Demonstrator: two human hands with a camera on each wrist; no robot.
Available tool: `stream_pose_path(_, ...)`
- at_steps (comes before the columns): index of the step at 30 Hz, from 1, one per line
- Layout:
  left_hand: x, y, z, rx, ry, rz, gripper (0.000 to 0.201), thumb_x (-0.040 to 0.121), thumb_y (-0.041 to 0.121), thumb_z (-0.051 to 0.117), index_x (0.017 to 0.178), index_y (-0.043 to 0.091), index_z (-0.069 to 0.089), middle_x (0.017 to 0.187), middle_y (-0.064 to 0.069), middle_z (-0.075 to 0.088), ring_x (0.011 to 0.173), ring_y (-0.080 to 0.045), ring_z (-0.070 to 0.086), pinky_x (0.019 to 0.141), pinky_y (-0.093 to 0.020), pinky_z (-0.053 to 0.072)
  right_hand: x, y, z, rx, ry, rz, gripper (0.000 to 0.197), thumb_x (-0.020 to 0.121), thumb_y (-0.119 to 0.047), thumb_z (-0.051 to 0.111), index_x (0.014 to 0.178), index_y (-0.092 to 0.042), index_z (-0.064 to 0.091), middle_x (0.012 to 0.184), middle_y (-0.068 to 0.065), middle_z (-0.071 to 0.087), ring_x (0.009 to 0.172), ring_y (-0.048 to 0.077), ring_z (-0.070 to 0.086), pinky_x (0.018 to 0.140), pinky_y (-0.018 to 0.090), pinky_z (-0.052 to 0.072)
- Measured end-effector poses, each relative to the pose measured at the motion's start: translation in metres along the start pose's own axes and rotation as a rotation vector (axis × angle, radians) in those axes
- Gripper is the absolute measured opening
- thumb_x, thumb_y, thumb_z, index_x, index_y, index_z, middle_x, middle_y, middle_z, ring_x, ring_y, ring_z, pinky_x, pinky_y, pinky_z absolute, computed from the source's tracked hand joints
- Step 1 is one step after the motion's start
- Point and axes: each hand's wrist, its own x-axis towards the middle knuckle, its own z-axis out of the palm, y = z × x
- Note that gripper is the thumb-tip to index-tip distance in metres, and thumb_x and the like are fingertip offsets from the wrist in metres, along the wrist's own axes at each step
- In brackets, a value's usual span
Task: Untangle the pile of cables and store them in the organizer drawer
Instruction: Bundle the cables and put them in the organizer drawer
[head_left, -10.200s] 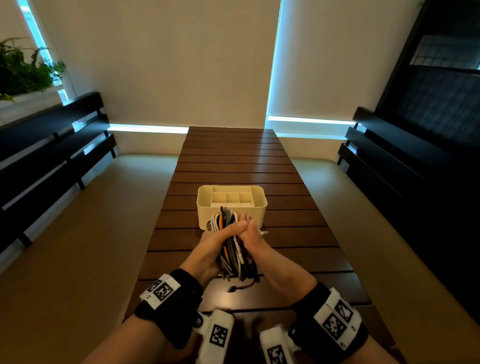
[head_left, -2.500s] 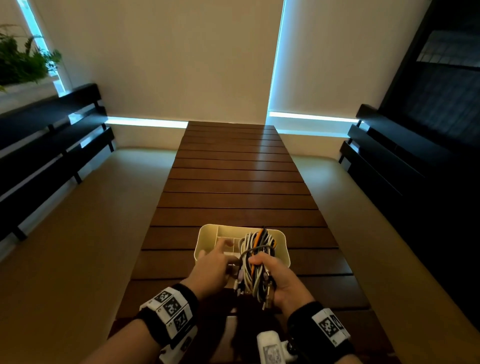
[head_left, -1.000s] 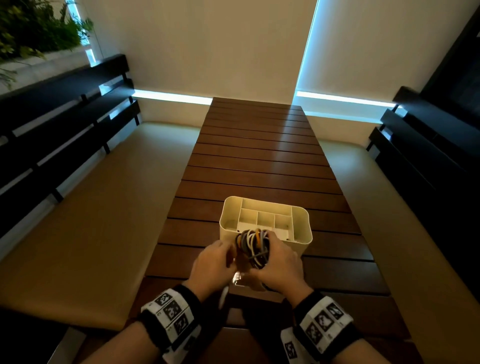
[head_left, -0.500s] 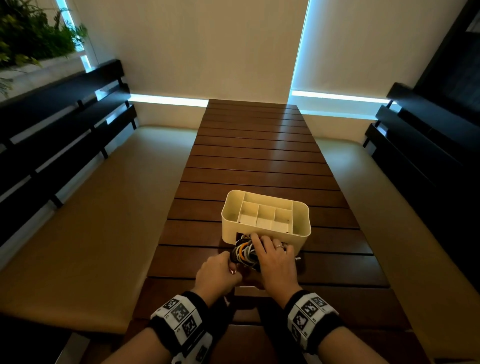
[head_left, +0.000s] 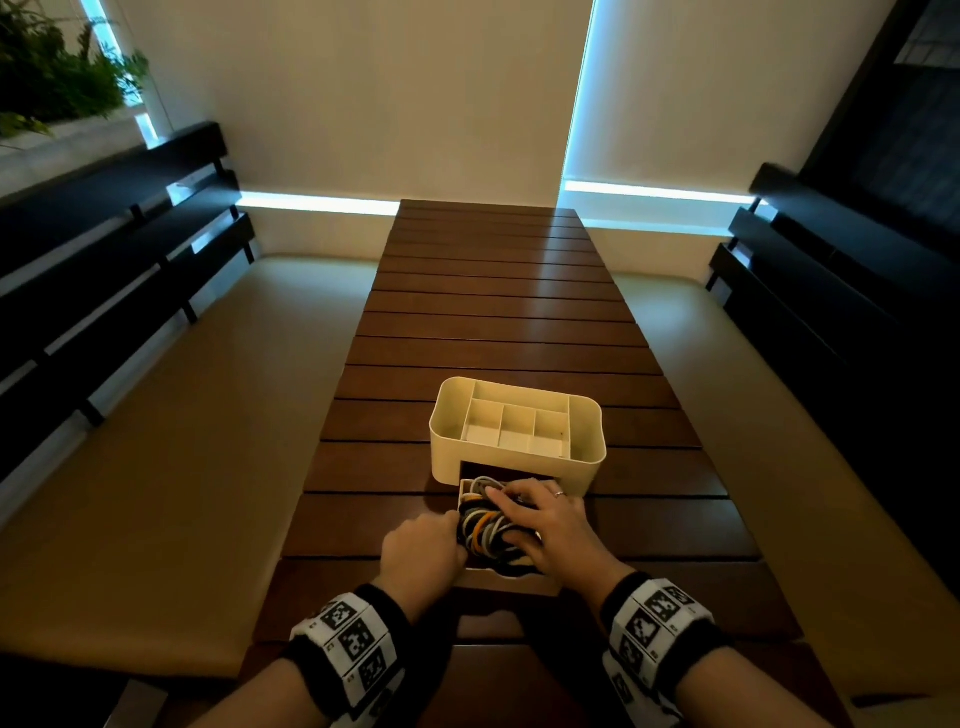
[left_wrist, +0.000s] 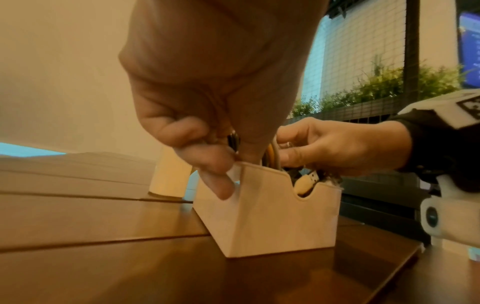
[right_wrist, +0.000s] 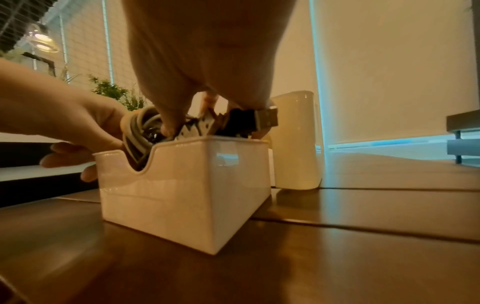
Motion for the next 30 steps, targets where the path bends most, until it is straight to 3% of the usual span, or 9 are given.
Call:
stream_pose_path(4, 0.002, -0.002, -0.006, -0.050, -0.042, -0.034, 0.028, 0.090, 0.044, 0.051, 0.107, 0.022, 0.055, 0.101, -0.001, 0.063, 0.095, -0.022, 0.061, 0.077, -0.032, 0.048, 0.010, -0.008, -0.004, -0.294, 0.045, 0.003, 0.059, 0.072, -0.029, 0.074, 0.128, -0.031, 0.051, 0.112, 0.003, 0.059, 0.098, 0.027, 0.060, 0.066, 0.044, 0.045)
stream_pose_path(7, 0.004, -0.007, -0.007, -0.079, -0.059, -0.015, 0.031, 0.084, 0.050, 0.060, 0.096, 0.023, 0.049, 0.098, 0.000, 0.062, 0.093, -0.021, 0.060, 0.076, -0.034, 0.050, 0.020, -0.021, -0.011, -0.397, -0.026, 0.057, 0.053, 0.092, -0.023, 0.050, 0.142, -0.023, 0.032, 0.131, 0.005, 0.041, 0.121, 0.028, 0.041, 0.088, 0.047, 0.035)
stream_pose_path(10, 0.003, -0.009, -0.010, -0.126, -0.060, 0.009, 0.022, 0.089, 0.045, 0.056, 0.089, 0.024, 0.048, 0.092, 0.004, 0.061, 0.090, -0.019, 0.060, 0.075, -0.033, 0.049, 0.030, -0.028, -0.012, -0.420, -0.078, 0.075, 0.050, 0.093, -0.016, 0.047, 0.140, -0.015, 0.032, 0.133, 0.005, 0.039, 0.122, 0.027, 0.039, 0.090, 0.044, 0.036)
stream_pose_path(12, 0.004, -0.008, -0.013, -0.142, -0.053, 0.007, 0.020, 0.093, 0.042, 0.051, 0.085, 0.023, 0.048, 0.089, 0.003, 0.057, 0.090, -0.020, 0.059, 0.073, -0.032, 0.046, 0.030, -0.021, -0.012, -0.228, -0.173, 0.117, 0.057, 0.092, -0.019, 0.051, 0.144, -0.017, 0.028, 0.136, 0.005, 0.037, 0.125, 0.026, 0.037, 0.099, 0.042, 0.037)
stream_pose_path(16, 0.009, -0.003, -0.023, -0.099, -0.134, -0.027, 0.020, 0.090, 0.044, 0.052, 0.097, 0.026, 0.055, 0.102, 0.000, 0.061, 0.099, -0.022, 0.059, 0.083, -0.035, 0.050, 0.019, 0.004, -0.026, 0.539, -0.257, 0.245, 0.063, 0.084, -0.026, 0.066, 0.140, -0.027, 0.038, 0.132, -0.002, 0.040, 0.125, 0.015, 0.040, 0.109, 0.029, 0.034)
stream_pose_path(21, 0.012, 0.001, -0.018, -0.133, -0.220, -0.108, 0.029, 0.088, 0.034, 0.055, 0.111, 0.022, 0.043, 0.109, -0.006, 0.060, 0.098, -0.027, 0.060, 0.082, -0.039, 0.052, 0.021, 0.011, -0.022, 0.545, -0.035, 0.335, 0.047, 0.070, -0.014, 0.079, 0.113, -0.018, 0.063, 0.108, -0.006, 0.058, 0.108, 0.013, 0.055, 0.090, 0.025, 0.048)
stream_pose_path(23, 0.011, 0.002, -0.009, -0.274, -0.279, -0.162, 0.039, 0.084, 0.021, 0.060, 0.112, 0.020, 0.033, 0.104, -0.006, 0.057, 0.088, -0.026, 0.063, 0.073, -0.039, 0.058, 0.021, 0.012, -0.021, 0.622, -0.014, 0.391, 0.053, 0.062, -0.014, 0.084, 0.105, -0.015, 0.054, 0.102, -0.005, 0.058, 0.103, 0.014, 0.057, 0.079, 0.021, 0.050)
stream_pose_path(27, 0.013, 0.000, 0.002, -0.426, -0.316, -0.222, 0.043, 0.083, 0.009, 0.062, 0.115, 0.019, 0.035, 0.096, -0.001, 0.050, 0.080, -0.023, 0.064, 0.059, -0.034, 0.060, 0.022, -0.003, -0.013, 0.315, -0.158, 0.306, 0.082, 0.059, -0.029, 0.085, 0.123, -0.018, 0.036, 0.115, -0.002, 0.046, 0.108, 0.014, 0.045, 0.089, 0.025, 0.045)
stream_pose_path(30, 0.014, 0.001, 0.007, -0.407, -0.278, -0.240, 0.037, 0.083, 0.012, 0.063, 0.114, 0.019, 0.044, 0.101, -0.001, 0.053, 0.086, -0.022, 0.063, 0.066, -0.035, 0.061, 0.022, -0.017, -0.005, -0.076, -0.176, 0.199, 0.064, 0.072, -0.033, 0.073, 0.123, -0.017, 0.038, 0.122, 0.003, 0.046, 0.113, 0.023, 0.041, 0.092, 0.036, 0.041)
